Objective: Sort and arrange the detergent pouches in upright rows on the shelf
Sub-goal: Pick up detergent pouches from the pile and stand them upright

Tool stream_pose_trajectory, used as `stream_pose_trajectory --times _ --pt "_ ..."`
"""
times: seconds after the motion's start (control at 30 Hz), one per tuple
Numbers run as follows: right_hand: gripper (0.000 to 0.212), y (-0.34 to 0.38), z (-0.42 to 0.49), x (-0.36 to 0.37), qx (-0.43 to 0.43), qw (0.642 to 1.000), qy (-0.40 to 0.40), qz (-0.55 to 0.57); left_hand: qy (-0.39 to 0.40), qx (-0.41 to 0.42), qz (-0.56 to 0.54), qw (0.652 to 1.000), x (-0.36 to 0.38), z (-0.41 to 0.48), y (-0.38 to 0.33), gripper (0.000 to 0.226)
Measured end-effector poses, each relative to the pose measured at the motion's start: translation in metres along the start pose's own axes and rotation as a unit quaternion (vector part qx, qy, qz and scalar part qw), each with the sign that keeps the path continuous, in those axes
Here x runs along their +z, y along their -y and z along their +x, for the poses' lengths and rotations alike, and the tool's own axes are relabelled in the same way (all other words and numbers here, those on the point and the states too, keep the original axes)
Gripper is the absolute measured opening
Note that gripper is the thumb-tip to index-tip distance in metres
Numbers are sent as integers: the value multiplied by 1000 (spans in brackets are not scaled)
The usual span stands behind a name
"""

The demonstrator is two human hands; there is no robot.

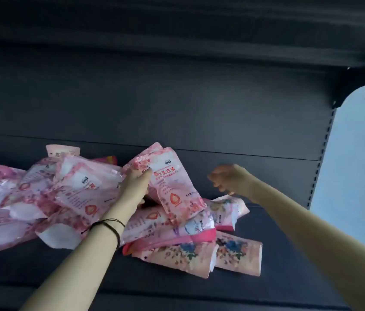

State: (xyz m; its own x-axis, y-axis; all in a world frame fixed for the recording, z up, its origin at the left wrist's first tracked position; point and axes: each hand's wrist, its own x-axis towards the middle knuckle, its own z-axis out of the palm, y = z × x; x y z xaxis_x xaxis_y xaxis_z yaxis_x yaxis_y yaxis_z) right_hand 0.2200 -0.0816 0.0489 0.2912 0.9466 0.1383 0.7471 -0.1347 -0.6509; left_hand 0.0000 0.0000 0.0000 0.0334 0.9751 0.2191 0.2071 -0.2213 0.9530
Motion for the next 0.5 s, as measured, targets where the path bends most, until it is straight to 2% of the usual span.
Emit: stream_pose_trajectory --times 0.1,0.17,0.3,0.37,0.5 --pt "14 7 41 22 29 995 1 98 -95 5 -53 994 18 19 8 29" --pt "20 13 65 40 45 988 12 146 -124 -6 -110 986 32 27 15 27" --pt "21 13 94 72 84 968 18 234 -128 10 -150 980 51 39 24 8" --pt "20 10 99 82 82 963 18 257 -136 21 -150 979 56 41 24 8" --pt "16 -1 97 75 49 960 -31 275 -124 70 -168 976 63 42 15 8"
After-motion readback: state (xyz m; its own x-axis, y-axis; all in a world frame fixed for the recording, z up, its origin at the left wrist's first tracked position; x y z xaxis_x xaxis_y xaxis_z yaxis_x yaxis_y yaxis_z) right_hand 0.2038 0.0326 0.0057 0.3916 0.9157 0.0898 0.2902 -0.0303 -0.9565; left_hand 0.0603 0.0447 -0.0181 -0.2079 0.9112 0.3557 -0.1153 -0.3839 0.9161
